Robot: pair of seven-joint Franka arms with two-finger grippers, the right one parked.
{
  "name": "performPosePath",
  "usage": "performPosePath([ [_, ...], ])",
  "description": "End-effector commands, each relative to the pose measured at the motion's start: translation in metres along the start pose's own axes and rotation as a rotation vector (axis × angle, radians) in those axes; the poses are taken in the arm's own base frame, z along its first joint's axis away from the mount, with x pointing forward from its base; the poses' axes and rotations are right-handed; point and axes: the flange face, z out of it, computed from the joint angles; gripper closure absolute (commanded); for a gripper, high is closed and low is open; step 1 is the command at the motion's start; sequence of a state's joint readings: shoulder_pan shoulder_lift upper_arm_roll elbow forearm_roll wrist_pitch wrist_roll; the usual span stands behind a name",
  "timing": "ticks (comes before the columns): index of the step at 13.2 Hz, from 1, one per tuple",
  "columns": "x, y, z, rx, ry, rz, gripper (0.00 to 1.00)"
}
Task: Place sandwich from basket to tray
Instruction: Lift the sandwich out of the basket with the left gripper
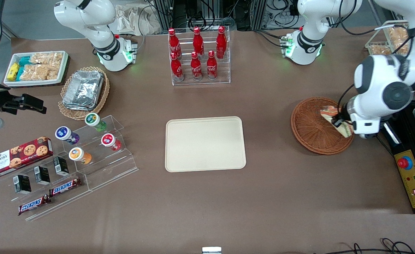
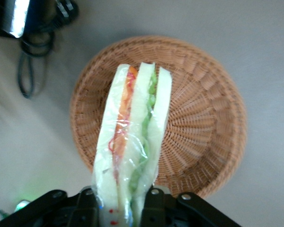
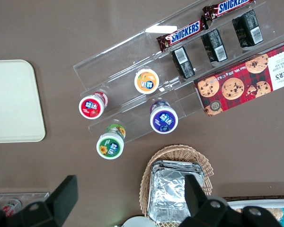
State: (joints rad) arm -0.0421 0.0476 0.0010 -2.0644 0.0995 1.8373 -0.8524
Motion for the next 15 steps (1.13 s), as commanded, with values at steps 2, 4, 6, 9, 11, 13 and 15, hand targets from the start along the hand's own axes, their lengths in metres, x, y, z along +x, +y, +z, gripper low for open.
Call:
performPosePath([
  [2, -0.012, 0.010, -0.103, -0.019, -0.002, 0.190, 1.00],
  [4, -0.041, 0.027, -0.154, -0.087, 0.010, 0.332, 1.00],
  [6, -0.086, 0.054, -0.169, -0.106, -0.002, 0.448, 1.00],
  [9, -0.145, 0.102, -0.162, -0.104, 0.017, 0.597, 1.00],
  [11, -0.172, 0.134, -0.149, -0.126, 0.041, 0.669, 1.00],
  [13, -0.188, 0.164, -0.122, -0.115, 0.027, 0.715, 1.00],
  [15, -0.196, 0.185, -0.089, -0.077, 0.037, 0.759, 1.00],
])
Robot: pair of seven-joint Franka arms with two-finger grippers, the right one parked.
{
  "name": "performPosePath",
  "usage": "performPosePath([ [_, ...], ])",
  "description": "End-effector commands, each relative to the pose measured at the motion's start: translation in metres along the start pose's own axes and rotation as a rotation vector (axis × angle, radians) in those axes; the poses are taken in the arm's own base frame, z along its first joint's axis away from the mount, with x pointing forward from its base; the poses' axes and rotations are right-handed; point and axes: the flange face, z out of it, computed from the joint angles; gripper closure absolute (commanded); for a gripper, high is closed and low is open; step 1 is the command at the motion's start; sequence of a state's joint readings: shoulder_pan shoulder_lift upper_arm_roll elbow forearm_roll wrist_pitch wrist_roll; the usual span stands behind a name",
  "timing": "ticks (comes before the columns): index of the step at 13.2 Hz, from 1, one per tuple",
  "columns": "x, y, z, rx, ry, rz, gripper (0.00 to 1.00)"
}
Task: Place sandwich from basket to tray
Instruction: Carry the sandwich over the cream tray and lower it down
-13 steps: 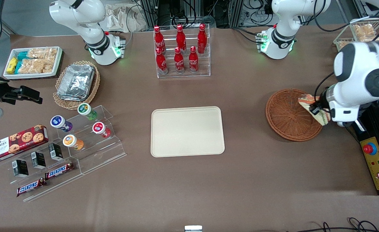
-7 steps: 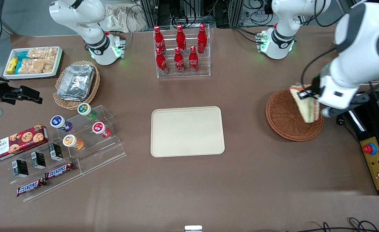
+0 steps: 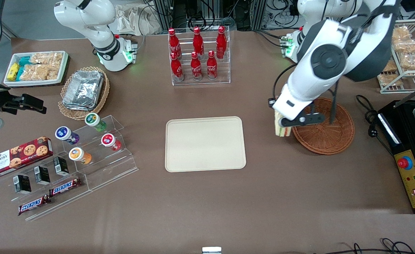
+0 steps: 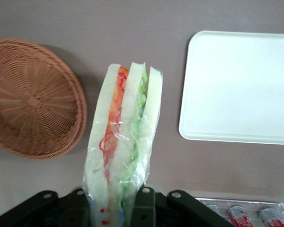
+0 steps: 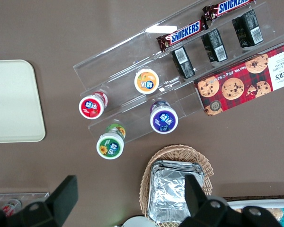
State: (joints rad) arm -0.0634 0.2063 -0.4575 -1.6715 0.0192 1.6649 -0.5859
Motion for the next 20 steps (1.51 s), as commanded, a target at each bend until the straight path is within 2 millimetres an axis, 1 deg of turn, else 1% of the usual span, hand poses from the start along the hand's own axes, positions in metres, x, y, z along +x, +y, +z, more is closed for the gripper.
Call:
performPosePath([
  [1, 0.016, 0.022, 0.047, 0.029, -0.010, 0.062, 1.00],
  [3, 0.023, 0.039, 0.087, 0.033, 0.022, 0.052, 1.00],
  [4, 0.017, 0.062, 0.102, 0.028, 0.040, 0.063, 1.00],
  [5, 0.014, 0.081, 0.119, 0.042, 0.050, 0.047, 1.00],
  [6, 0.018, 0.089, 0.139, 0.076, 0.071, 0.031, 1.00],
  [8, 0.014, 0.116, 0.167, 0.063, 0.101, -0.004, 1.00],
  [9, 0.012, 0.125, 0.178, 0.063, 0.106, 0.006, 1.00],
  [10, 0.015, 0.129, 0.189, 0.056, 0.110, 0.011, 1.00],
  [12, 0.031, 0.140, 0.200, 0.016, 0.133, -0.026, 1.00],
  [13, 0.029, 0.149, 0.209, 0.037, 0.157, 0.000, 1.00],
  [14, 0.029, 0.154, 0.221, 0.037, 0.162, 0.006, 1.00],
  [15, 0.034, 0.158, 0.223, 0.013, 0.174, 0.008, 1.00],
  [18, 0.036, 0.159, 0.230, 0.007, 0.170, 0.012, 1.00],
  [19, 0.036, 0.159, 0.231, 0.008, 0.168, 0.016, 0.59],
  [20, 0.036, 0.159, 0.234, 0.012, 0.167, 0.022, 0.01],
])
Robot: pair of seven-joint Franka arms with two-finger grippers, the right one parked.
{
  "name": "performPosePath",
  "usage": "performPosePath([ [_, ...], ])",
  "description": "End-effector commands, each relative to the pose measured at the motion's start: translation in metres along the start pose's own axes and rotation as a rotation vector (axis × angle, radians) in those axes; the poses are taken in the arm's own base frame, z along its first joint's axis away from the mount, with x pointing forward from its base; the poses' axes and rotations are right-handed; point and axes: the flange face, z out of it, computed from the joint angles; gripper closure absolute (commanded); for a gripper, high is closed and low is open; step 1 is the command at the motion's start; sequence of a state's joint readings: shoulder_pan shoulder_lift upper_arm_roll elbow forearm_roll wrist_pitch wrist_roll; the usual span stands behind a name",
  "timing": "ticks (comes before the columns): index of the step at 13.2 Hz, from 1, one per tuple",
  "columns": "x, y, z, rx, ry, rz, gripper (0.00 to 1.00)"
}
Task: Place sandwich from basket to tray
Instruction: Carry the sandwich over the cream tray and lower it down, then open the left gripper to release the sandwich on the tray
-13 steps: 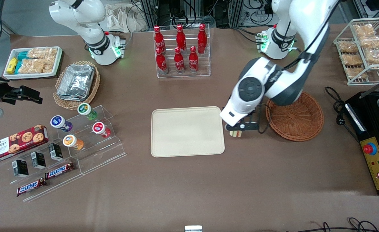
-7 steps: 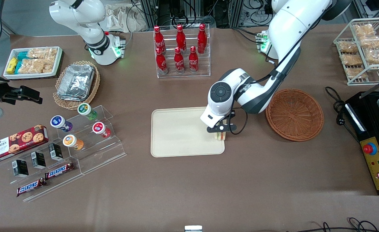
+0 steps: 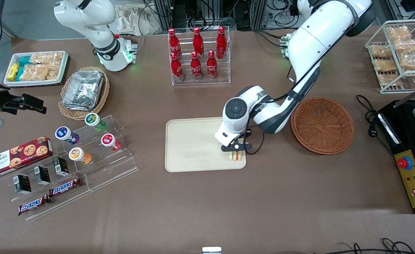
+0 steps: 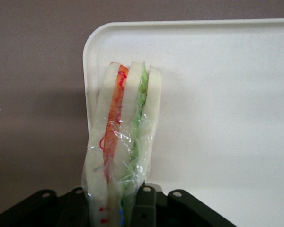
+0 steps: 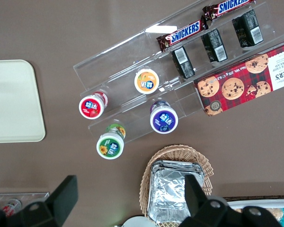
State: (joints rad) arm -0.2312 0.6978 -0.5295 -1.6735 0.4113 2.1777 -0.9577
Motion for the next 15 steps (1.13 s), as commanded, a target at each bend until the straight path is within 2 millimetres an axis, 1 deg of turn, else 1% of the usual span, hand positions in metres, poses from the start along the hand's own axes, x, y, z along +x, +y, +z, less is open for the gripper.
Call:
performPosePath([
  [1, 0.005, 0.006, -0.001, 0.011, 0.033, 0.002, 0.00],
  [5, 0.006, 0.004, -0.008, 0.010, 0.037, -0.008, 0.00],
  [7, 0.008, 0.001, -0.020, 0.007, 0.050, -0.015, 0.00],
  [9, 0.009, -0.002, -0.038, 0.013, 0.066, -0.020, 0.00],
  [11, 0.010, -0.004, -0.048, 0.023, 0.074, -0.024, 0.00],
  [13, 0.012, -0.007, -0.069, 0.024, 0.082, -0.039, 0.00],
  [14, 0.015, -0.008, -0.084, 0.023, 0.071, -0.058, 0.00],
  [15, 0.021, -0.012, -0.105, 0.012, 0.059, -0.089, 0.00],
])
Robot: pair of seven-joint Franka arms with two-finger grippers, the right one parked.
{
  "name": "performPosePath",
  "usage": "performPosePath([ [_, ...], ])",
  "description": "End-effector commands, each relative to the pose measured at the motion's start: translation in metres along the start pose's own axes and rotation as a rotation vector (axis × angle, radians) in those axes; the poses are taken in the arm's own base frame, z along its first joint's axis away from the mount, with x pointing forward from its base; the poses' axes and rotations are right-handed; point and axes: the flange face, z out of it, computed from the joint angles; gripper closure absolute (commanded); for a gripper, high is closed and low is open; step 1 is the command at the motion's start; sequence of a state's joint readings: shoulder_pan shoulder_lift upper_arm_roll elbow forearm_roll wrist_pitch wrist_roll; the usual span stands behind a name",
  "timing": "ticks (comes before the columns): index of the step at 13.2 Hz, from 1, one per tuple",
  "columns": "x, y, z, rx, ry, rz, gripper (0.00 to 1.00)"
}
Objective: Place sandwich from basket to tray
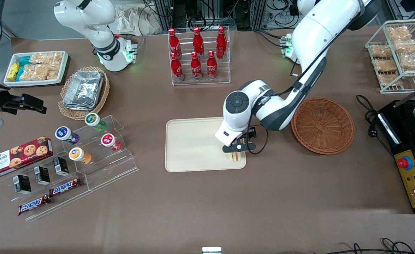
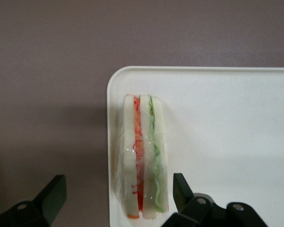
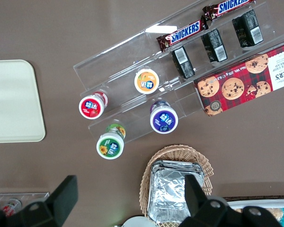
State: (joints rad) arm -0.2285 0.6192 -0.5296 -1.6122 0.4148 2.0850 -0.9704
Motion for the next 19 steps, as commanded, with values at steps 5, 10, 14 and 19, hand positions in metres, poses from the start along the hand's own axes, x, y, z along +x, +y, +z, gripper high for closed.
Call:
performPosePath([
  [5, 0.046, -0.088, -0.150, -0.052, 0.018, -0.214, 0.00],
  [10, 0.057, -0.175, -0.229, -0.041, 0.068, -0.353, 0.00],
  [14, 0.065, -0.299, -0.262, -0.050, -0.012, -0.267, 0.00],
  [19, 0.026, -0.399, -0.272, -0.003, -0.031, 0.003, 0.00],
])
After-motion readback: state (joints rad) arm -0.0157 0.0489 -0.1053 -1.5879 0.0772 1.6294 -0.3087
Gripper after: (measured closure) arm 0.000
